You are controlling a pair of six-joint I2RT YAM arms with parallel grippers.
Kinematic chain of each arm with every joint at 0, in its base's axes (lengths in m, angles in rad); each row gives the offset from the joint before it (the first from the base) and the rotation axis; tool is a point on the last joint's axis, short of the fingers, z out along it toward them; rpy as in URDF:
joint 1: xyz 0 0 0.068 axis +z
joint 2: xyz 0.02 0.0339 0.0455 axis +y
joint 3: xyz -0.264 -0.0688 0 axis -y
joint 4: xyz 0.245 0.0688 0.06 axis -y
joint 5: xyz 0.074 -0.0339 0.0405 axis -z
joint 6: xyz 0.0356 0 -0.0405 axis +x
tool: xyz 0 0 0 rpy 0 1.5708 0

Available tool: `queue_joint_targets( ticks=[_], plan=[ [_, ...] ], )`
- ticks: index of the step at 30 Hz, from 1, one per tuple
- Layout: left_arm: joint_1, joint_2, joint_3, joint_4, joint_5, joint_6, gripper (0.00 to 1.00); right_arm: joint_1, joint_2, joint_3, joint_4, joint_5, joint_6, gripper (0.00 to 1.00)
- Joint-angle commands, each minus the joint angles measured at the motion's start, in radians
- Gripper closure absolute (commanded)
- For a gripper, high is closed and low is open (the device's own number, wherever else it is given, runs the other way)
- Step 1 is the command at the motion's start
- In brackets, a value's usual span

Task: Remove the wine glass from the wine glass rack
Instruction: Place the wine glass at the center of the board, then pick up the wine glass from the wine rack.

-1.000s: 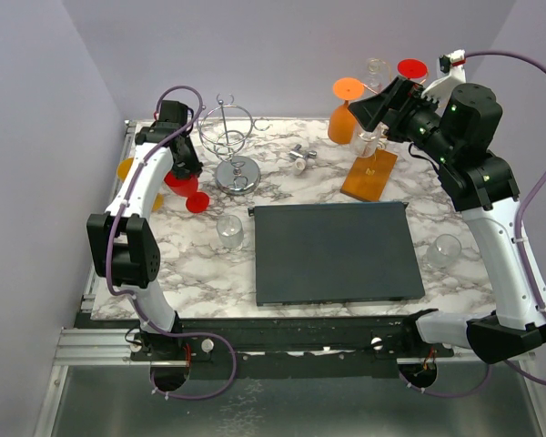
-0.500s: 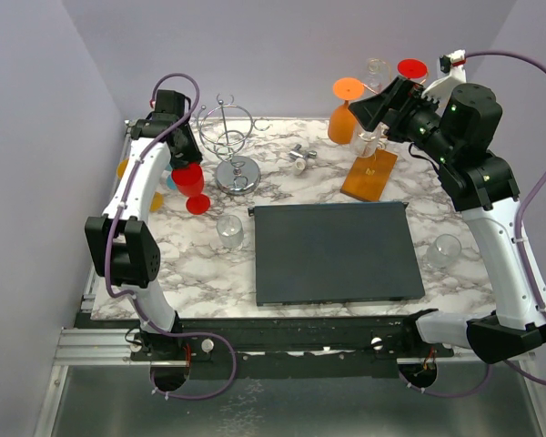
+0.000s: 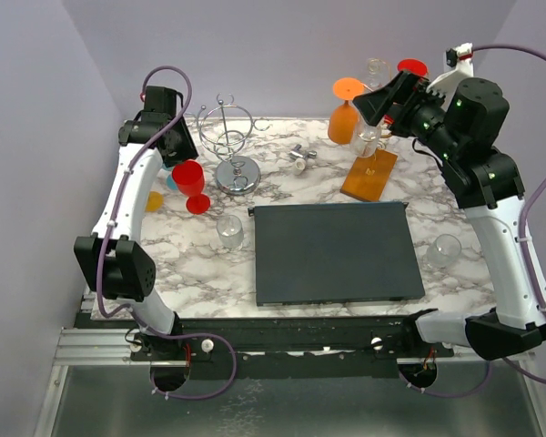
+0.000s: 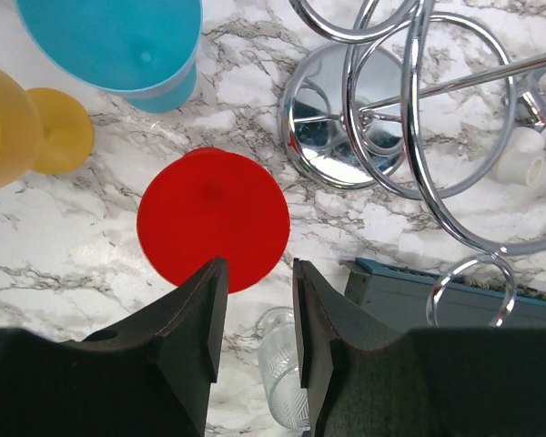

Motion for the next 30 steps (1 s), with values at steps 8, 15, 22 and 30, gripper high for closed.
queue_joint_targets(
  ticks=[8,15,22,30],
  plan=[
    [-0.043,-0.202,-0.009,-0.01,0.034,0.01,0.52,-0.021,0.118,0.198,-0.117,0.186,-0.083,0.0],
    [-0.139,-0.281,0.009,-0.009,0.052,0.006,0.46,-0.237,0.225,0.348,-0.164,0.01,-0.038,0.0],
    [-0.218,-0.327,-0.007,0.047,0.174,-0.029,0.33,-0.353,0.279,0.412,-0.176,-0.114,0.019,0.0],
    [-0.229,-0.377,-0.109,0.172,0.301,-0.077,0.31,-0.353,0.185,0.137,-0.091,-0.272,0.071,0.12]
  ],
)
